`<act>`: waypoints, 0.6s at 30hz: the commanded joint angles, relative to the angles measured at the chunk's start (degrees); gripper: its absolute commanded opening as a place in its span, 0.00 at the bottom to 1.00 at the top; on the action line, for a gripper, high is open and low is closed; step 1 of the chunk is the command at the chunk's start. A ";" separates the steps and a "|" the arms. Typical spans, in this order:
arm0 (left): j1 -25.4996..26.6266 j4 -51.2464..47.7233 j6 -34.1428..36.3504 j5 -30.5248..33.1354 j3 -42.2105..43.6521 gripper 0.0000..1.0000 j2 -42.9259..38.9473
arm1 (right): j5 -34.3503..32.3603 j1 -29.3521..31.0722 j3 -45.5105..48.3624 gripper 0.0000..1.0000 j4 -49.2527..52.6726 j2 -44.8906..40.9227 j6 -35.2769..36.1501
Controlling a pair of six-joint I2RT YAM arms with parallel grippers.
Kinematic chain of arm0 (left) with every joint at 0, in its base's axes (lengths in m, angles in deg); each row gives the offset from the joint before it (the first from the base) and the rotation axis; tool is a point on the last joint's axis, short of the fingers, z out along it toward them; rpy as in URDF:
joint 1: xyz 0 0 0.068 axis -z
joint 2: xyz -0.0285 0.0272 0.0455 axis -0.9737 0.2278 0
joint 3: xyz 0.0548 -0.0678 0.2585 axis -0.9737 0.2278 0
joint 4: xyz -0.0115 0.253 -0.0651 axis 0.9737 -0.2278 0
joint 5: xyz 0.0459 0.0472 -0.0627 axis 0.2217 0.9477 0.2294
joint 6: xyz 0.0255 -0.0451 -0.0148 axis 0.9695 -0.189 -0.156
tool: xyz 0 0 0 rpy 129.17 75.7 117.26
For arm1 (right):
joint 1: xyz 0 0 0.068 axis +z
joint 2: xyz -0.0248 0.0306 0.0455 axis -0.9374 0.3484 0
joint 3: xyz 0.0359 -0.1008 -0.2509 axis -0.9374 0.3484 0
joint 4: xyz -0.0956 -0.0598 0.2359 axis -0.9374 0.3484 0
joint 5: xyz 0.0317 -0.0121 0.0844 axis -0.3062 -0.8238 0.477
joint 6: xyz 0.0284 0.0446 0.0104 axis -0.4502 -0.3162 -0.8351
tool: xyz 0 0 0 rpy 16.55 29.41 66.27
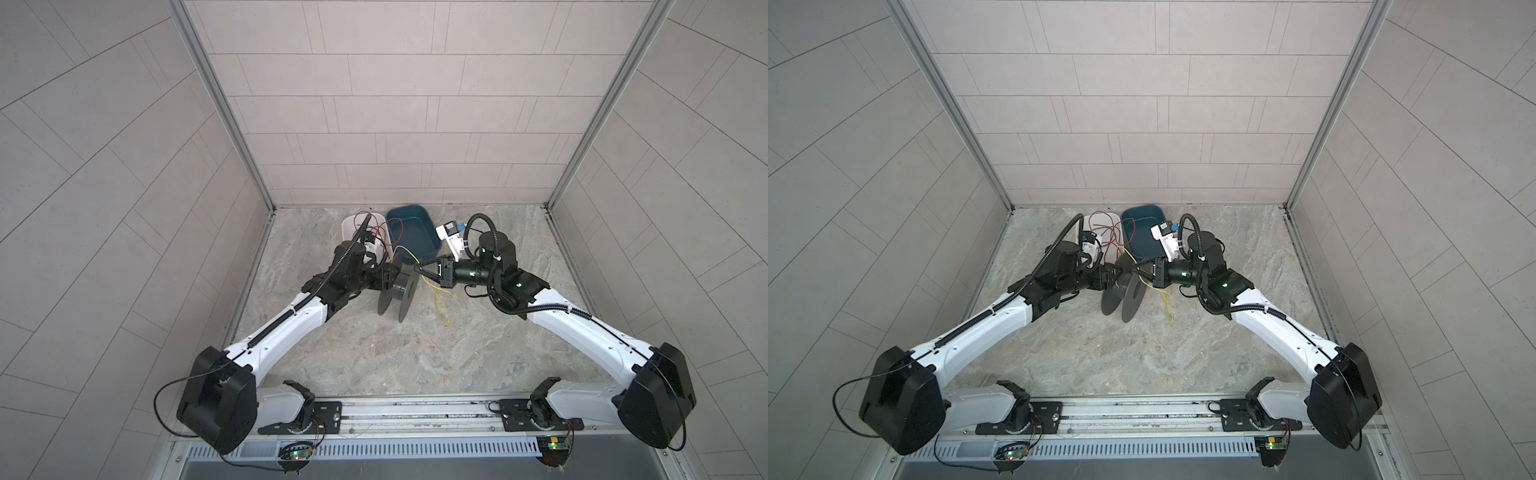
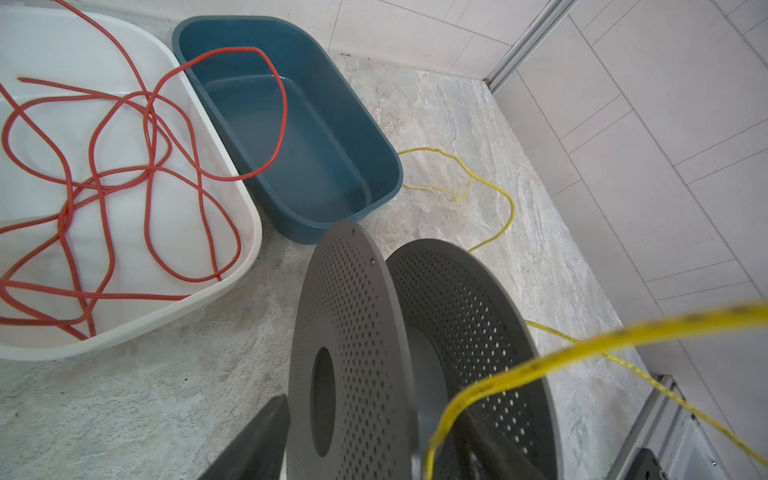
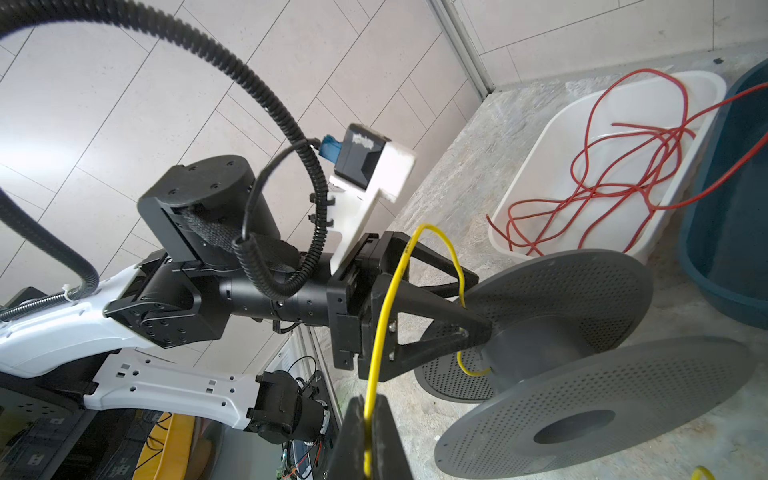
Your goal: Wrap the cables
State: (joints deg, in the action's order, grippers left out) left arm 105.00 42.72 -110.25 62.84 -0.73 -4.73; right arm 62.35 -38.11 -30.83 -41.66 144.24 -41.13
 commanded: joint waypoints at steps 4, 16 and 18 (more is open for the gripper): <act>0.54 0.81 0.31 1.12 0.29 0.65 0.03 | -0.15 0.28 0.22 0.00 -1.88 0.35 -0.78; 1.59 -0.93 1.13 6.21 -1.29 0.58 2.62 | -1.21 0.30 0.95 0.00 -1.95 0.46 -0.53; 2.02 -0.90 1.41 6.91 -1.78 0.58 3.49 | -1.42 0.30 1.18 0.00 -1.94 0.36 -0.37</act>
State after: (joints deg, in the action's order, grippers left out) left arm 106.31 42.11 -109.88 67.63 -0.79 -2.30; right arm 61.43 -38.11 -30.35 -42.08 144.55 -41.28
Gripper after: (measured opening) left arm 0.579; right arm 0.048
